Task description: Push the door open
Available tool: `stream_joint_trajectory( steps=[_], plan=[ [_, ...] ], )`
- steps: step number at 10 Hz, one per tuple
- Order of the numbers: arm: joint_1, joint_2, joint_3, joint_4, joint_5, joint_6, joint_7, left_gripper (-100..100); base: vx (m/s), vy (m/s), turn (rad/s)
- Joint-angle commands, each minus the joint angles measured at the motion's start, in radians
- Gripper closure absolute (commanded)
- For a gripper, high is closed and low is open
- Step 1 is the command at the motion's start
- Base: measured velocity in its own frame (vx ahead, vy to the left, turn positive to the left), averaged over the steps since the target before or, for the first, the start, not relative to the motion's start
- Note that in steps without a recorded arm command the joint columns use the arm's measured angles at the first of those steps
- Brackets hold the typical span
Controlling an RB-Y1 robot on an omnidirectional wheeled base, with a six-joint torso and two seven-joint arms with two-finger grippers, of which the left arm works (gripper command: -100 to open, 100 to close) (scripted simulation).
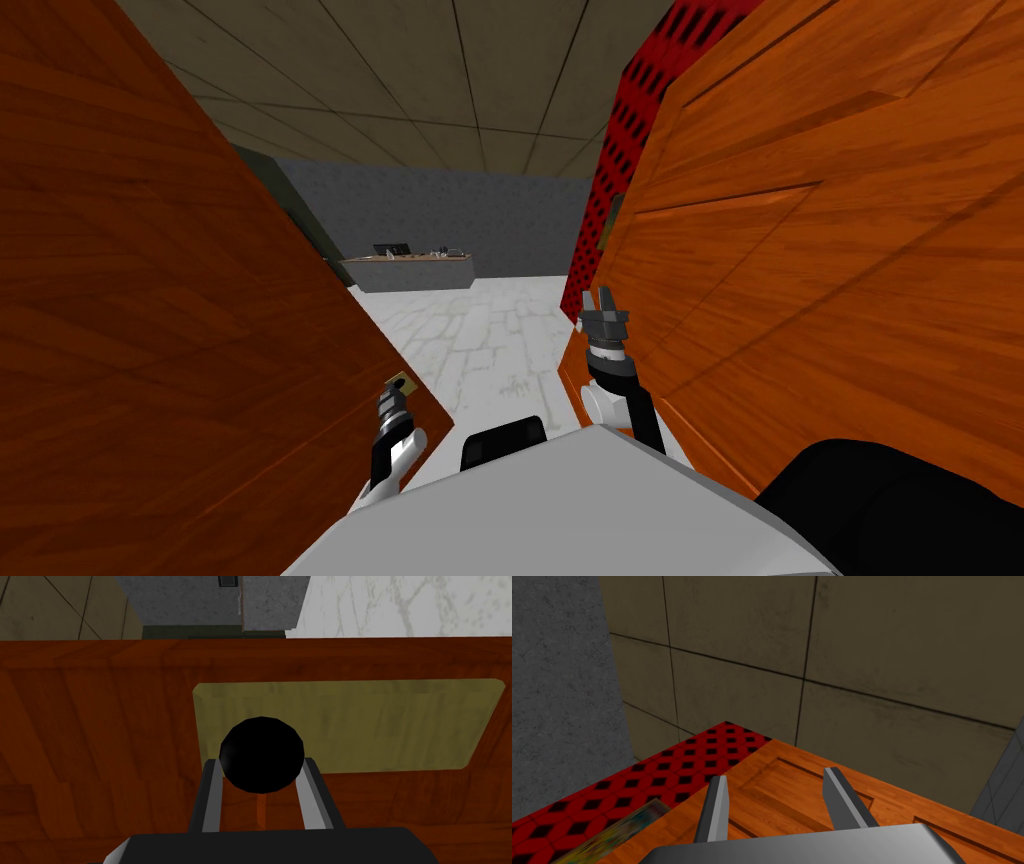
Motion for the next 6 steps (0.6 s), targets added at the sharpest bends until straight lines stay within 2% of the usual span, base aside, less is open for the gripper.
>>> stream_joint_trajectory(
  steps=[1, 2, 5, 6],
  plan=[
    [0.011, -0.001, 0.025, -0.023, 0.023, -0.005, -0.016, 100, 0.18, 0.02, -0.047],
    [0.013, -0.003, 0.031, -0.026, 0.029, -0.004, -0.021, 100, 0.157, 0.025, -0.012],
    [0.028, -0.022, 0.072, -0.047, 0.069, 0.0, -0.054, 100, 0.175, 0.022, -0.025],
    [0.03, -0.016, 0.067, -0.036, 0.063, 0.001, -0.047, 100, 0.07, 0.024, 0.023]
  ],
)
